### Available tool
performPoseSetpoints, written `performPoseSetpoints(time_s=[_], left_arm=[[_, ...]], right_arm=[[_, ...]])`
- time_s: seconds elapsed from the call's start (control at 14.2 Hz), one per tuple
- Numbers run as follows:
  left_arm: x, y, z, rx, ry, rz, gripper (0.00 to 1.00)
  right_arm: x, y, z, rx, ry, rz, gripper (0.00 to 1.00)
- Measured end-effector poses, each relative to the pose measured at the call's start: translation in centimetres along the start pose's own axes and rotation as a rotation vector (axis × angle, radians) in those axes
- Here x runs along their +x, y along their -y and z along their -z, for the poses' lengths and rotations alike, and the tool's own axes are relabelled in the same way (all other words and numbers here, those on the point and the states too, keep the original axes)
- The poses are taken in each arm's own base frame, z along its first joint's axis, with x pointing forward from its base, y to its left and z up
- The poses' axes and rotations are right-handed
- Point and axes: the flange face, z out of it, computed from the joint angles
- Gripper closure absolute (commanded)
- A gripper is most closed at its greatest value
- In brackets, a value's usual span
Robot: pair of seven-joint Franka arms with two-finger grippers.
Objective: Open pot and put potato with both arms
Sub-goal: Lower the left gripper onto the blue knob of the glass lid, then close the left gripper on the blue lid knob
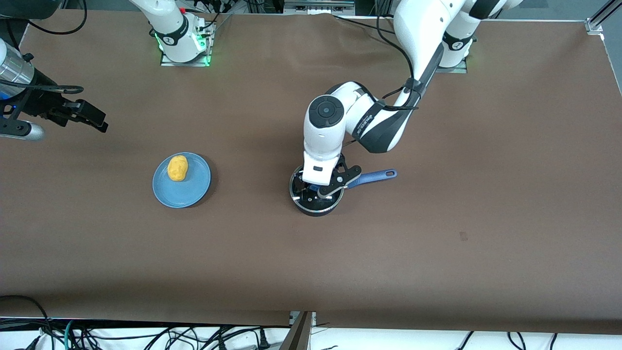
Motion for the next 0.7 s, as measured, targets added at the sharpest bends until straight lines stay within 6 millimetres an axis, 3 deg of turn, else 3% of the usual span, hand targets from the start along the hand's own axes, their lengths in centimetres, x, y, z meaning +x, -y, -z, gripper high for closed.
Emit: performPoseSetpoints(time_s=[0.35, 0.7], left_arm=[[1.2, -0.4, -2.0, -0.020, -0.023, 0.093, 0.00], [1.3, -0.5, -2.7, -0.028, -0.026, 0.159, 0.00]], right_arm=[[0.0, 0.0, 0.0, 0.000, 0.000, 0.000, 0.00], [0.0, 0.0, 0.0, 0.000, 0.000, 0.000, 0.00]])
